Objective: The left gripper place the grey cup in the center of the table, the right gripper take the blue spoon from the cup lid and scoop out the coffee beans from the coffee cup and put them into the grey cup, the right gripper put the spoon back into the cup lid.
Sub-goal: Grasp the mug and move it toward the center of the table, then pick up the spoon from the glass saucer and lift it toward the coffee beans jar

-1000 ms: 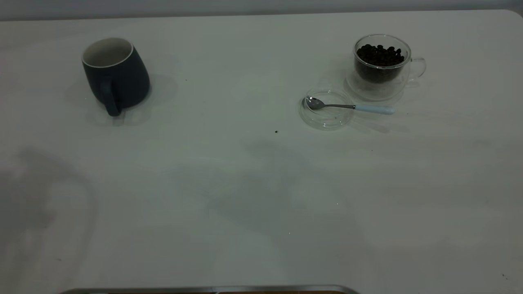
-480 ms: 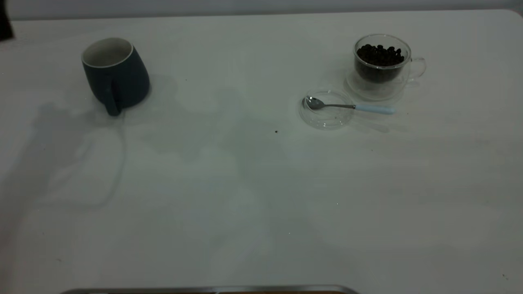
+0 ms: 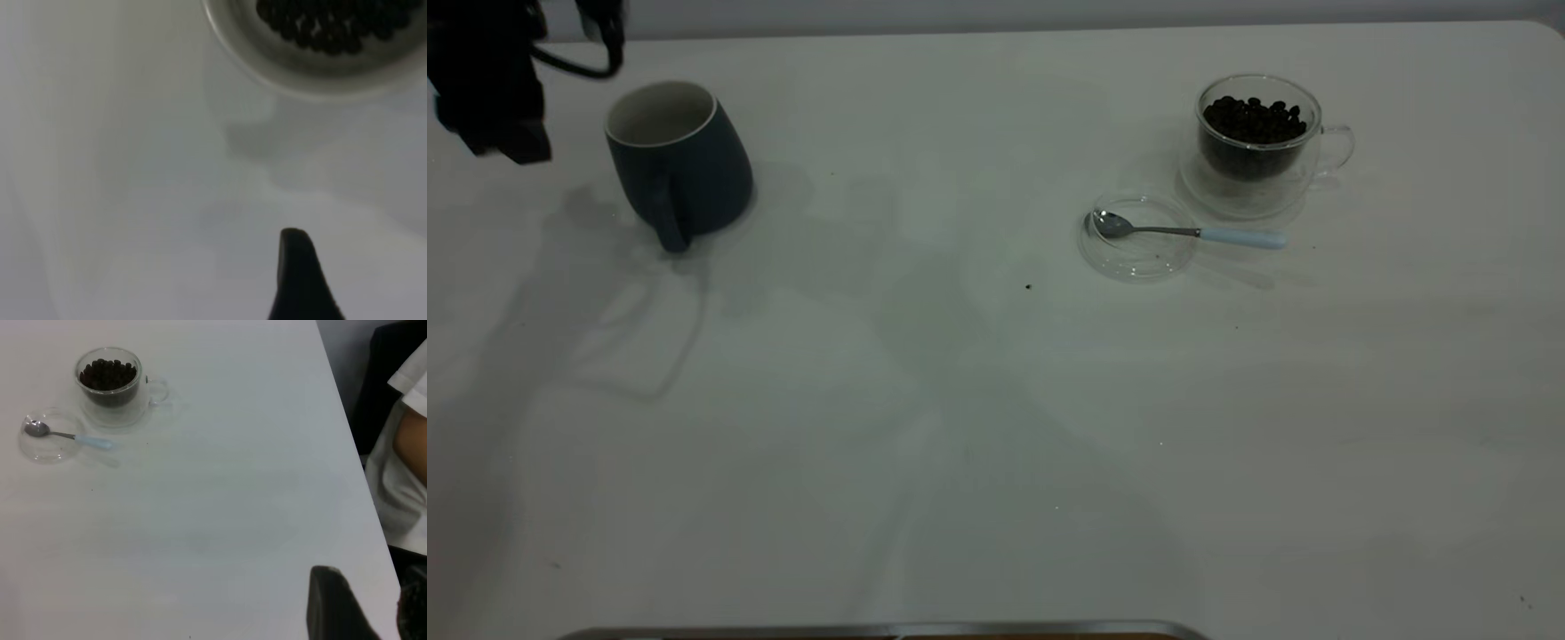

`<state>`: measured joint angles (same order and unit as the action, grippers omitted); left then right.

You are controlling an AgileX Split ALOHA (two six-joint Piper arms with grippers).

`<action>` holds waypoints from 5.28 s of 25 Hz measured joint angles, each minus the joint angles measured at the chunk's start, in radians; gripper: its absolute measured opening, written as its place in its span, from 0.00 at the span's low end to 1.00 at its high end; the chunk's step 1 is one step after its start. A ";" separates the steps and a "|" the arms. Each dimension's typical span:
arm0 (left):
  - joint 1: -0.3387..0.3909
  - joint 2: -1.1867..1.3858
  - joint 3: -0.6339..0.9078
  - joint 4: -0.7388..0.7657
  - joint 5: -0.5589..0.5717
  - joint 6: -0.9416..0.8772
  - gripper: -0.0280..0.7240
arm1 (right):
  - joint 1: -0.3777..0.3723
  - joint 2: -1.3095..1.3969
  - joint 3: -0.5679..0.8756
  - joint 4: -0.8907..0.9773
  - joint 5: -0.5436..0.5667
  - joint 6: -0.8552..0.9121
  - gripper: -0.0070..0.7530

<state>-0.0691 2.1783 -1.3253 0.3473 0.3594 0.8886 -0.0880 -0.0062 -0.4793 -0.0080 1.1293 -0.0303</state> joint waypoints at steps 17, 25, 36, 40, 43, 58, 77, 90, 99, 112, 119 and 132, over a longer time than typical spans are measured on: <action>-0.061 0.133 -0.001 0.087 -0.289 0.000 0.74 | 0.000 0.000 0.000 0.000 0.000 0.000 0.32; -0.206 0.136 -0.001 0.087 -0.351 -0.127 0.74 | 0.000 0.000 0.000 0.000 0.000 0.000 0.32; -0.351 0.132 -0.001 0.081 -0.419 -0.204 0.74 | 0.000 0.000 0.000 0.000 0.000 0.000 0.32; -0.357 0.043 -0.001 0.048 -0.317 -0.245 0.74 | 0.000 0.000 0.000 0.000 0.000 0.000 0.32; -0.357 -0.089 -0.001 0.033 -0.176 -0.311 0.74 | 0.000 0.000 0.000 0.001 0.000 0.000 0.32; -0.357 -0.792 -0.001 0.018 0.765 -0.910 0.74 | 0.000 0.000 0.000 0.001 0.000 0.000 0.32; -0.357 -1.591 0.448 -0.314 0.807 -0.932 0.74 | 0.000 0.000 0.000 0.001 -0.001 0.000 0.32; -0.357 -1.880 0.812 -0.347 0.800 -0.914 0.74 | 0.000 0.000 0.000 0.001 -0.001 0.000 0.32; -0.357 -1.886 0.839 -0.426 0.763 -0.846 0.74 | 0.000 0.000 0.000 0.001 -0.001 0.000 0.32; -0.195 -1.906 0.840 -0.429 0.760 -0.839 0.74 | 0.000 0.000 0.000 0.001 -0.001 0.000 0.32; 0.033 -2.049 0.841 -0.429 0.761 -0.839 0.74 | 0.000 0.000 0.000 0.001 -0.001 0.000 0.32; 0.063 -2.196 0.841 -0.429 0.773 -0.839 0.74 | 0.000 0.000 0.000 0.001 -0.001 0.000 0.32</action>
<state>-0.0065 -0.0179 -0.4841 -0.0816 1.1322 0.0493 -0.0880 -0.0062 -0.4793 -0.0071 1.1285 -0.0303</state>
